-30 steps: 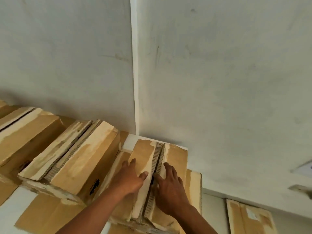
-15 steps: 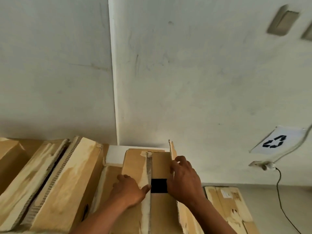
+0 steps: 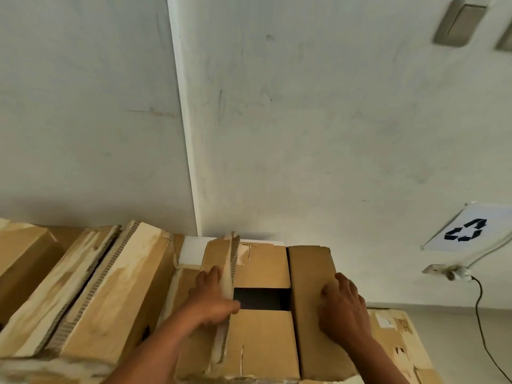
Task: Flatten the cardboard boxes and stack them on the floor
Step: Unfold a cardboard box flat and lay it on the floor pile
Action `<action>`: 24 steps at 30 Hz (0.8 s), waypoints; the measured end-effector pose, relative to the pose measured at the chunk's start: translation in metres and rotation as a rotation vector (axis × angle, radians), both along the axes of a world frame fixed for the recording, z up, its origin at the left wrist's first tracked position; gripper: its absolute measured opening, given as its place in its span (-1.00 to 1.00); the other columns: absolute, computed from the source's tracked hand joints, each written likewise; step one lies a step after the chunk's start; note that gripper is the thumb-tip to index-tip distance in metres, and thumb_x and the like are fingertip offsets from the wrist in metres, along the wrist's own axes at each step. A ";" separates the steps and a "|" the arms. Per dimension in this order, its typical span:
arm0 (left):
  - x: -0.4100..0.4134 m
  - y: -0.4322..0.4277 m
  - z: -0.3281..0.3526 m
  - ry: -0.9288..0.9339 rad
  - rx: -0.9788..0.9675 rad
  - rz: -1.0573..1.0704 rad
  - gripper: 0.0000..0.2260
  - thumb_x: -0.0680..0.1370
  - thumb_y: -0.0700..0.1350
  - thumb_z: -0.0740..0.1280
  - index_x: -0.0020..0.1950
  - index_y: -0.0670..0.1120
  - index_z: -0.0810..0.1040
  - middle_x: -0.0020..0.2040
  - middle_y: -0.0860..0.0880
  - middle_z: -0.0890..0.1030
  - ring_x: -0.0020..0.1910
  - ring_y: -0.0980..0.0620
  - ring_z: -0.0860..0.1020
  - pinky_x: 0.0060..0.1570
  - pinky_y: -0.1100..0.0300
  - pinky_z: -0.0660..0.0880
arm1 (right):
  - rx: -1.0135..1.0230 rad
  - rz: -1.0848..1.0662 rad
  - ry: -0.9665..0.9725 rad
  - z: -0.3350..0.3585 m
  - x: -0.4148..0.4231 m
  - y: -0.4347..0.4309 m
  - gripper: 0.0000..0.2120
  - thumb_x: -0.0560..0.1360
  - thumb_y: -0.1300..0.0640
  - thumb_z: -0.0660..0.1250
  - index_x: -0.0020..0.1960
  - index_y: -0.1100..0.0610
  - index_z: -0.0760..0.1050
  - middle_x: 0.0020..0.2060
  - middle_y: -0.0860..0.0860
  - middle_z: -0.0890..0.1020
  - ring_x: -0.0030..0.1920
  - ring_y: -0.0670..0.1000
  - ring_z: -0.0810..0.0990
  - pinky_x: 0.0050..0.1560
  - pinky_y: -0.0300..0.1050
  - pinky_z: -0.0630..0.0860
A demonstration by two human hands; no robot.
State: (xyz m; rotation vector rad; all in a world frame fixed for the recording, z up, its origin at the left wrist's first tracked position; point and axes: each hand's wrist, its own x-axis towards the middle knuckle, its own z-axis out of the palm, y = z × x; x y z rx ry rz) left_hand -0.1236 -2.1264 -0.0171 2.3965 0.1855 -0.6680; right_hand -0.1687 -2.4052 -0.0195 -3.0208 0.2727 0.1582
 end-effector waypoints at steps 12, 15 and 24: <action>-0.045 0.090 -0.004 -0.548 0.647 -0.205 -0.13 0.27 -0.43 0.43 0.52 0.03 0.32 0.57 -0.12 0.21 0.56 -0.16 0.13 0.47 -0.09 0.20 | 0.172 0.154 0.014 -0.028 0.039 0.025 -0.67 0.58 -0.09 0.28 0.26 0.05 0.40 0.20 0.02 0.47 0.10 0.00 0.52 0.02 -0.19 0.50; -0.054 0.067 -0.027 -0.414 0.541 -0.287 -0.43 0.50 -0.25 0.30 0.49 0.06 0.35 0.60 -0.08 0.10 0.59 -0.13 -0.01 0.52 -0.14 0.06 | 0.095 0.199 -0.004 -0.028 0.050 0.034 -0.59 0.52 -0.02 0.37 0.32 0.06 0.40 0.28 0.02 0.42 0.22 0.02 0.46 0.19 -0.11 0.50; -0.046 0.039 -0.038 -0.136 0.471 -0.179 -0.32 0.47 0.47 0.06 0.50 0.15 0.23 0.60 0.02 -0.31 0.57 -0.19 -0.22 0.46 -0.36 -0.07 | -0.146 0.283 0.036 -0.032 0.068 0.053 -0.26 0.45 -0.01 0.47 0.48 0.02 0.14 0.40 0.13 0.29 0.34 0.18 0.36 0.20 0.04 0.49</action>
